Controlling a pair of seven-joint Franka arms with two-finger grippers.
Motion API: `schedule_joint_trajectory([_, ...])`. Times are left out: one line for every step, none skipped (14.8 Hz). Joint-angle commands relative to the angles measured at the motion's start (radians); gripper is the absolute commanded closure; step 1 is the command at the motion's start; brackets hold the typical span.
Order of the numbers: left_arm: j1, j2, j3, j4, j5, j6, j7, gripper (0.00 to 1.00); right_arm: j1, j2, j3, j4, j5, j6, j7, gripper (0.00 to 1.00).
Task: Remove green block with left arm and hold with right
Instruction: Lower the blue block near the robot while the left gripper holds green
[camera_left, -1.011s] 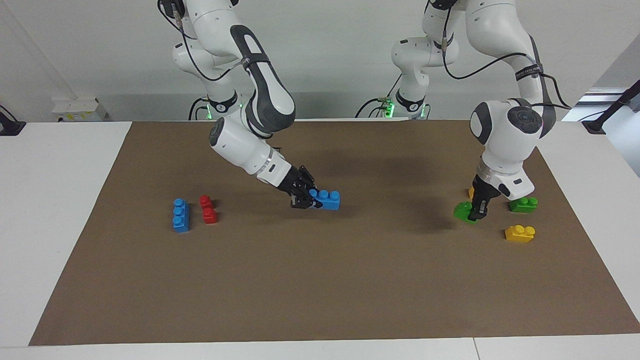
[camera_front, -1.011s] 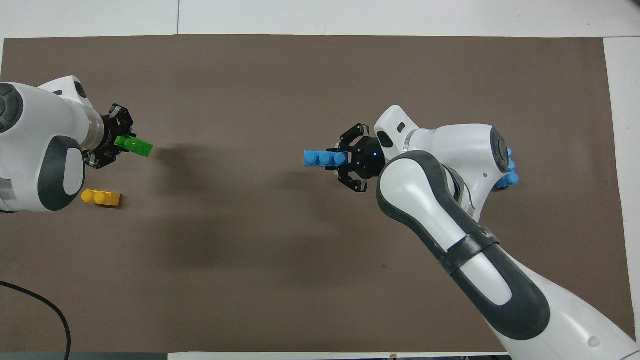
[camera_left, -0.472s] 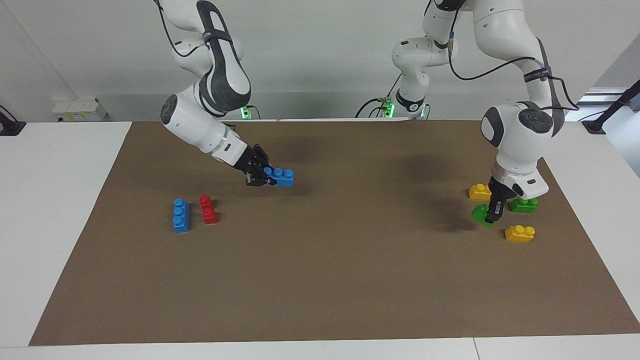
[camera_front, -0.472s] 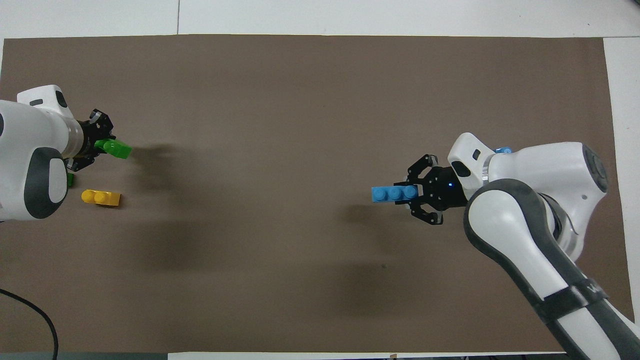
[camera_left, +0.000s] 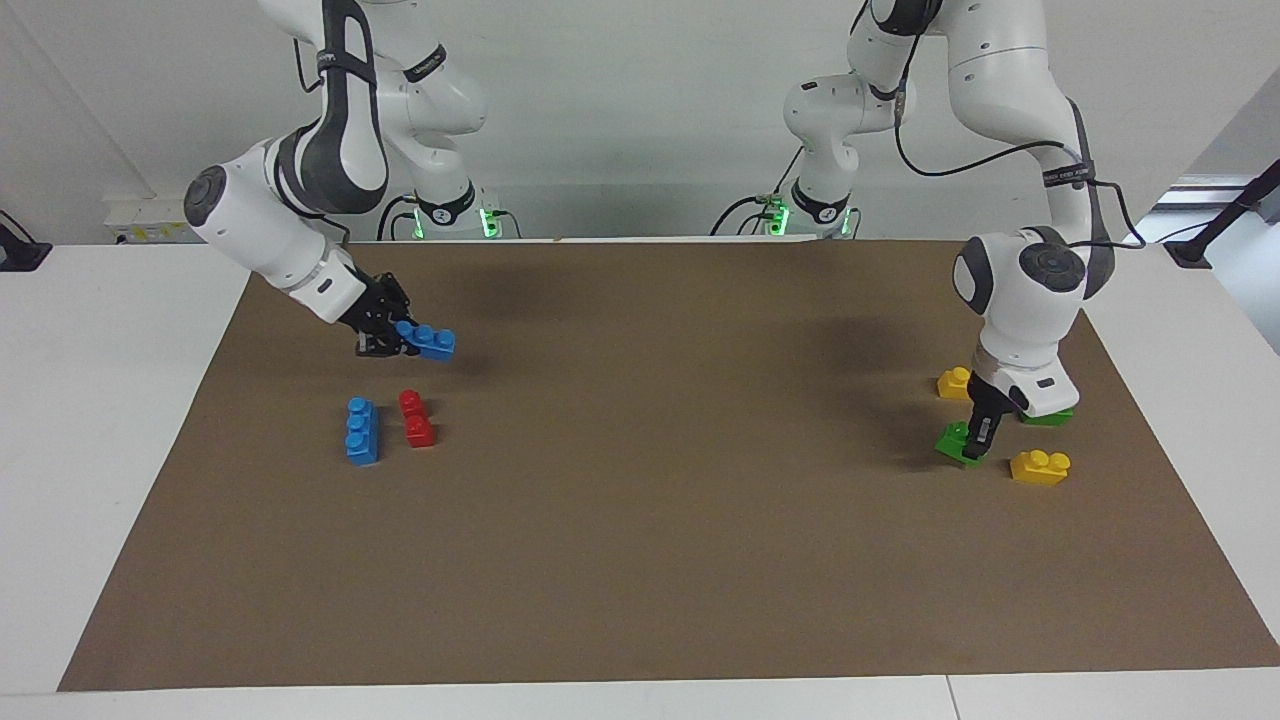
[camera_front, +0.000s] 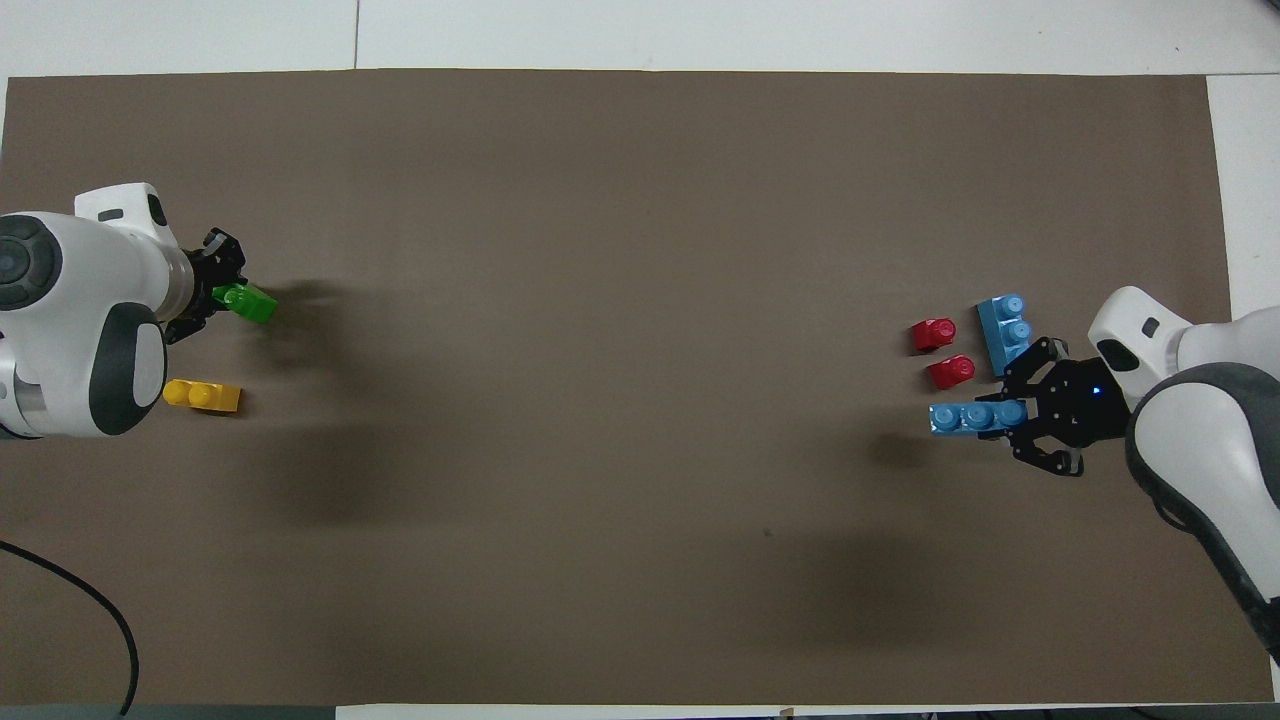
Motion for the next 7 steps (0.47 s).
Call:
schedule_joint_trajectory([0.008, 0.02, -0.005, -0.009, 0.068, 0.046, 0.008, 1.0, -0.053, -0.064, 0.02, -0.099, -0.002, 0.031, -0.053, 0.85])
schedule_joint_trajectory([0.008, 0.025, -0.005, -0.009, 0.074, 0.052, 0.009, 1.0, -0.061, -0.075, 0.02, -0.125, 0.04, 0.048, -0.102, 0.85])
schedule_joint_trajectory([0.008, 0.026, -0.005, -0.009, 0.074, 0.053, 0.009, 1.0, -0.061, -0.089, 0.02, -0.151, 0.111, 0.06, -0.178, 0.85])
schedule_joint_trajectory([0.008, 0.026, -0.005, -0.009, 0.074, 0.053, 0.009, 1.0, -0.063, -0.104, 0.019, -0.184, 0.17, 0.069, -0.229, 0.85])
schedule_joint_trajectory([0.008, 0.026, -0.006, -0.009, 0.074, 0.055, 0.011, 1.0, -0.067, -0.121, 0.019, -0.21, 0.199, 0.066, -0.243, 0.85])
schedule_joint_trajectory([0.008, 0.026, -0.006, -0.009, 0.074, 0.055, 0.014, 1.0, -0.092, -0.135, 0.019, -0.234, 0.212, 0.06, -0.265, 0.85])
schedule_joint_trajectory([0.008, 0.026, -0.006, -0.009, 0.074, 0.053, 0.028, 1.0, -0.131, -0.147, 0.019, -0.254, 0.238, 0.054, -0.322, 0.85])
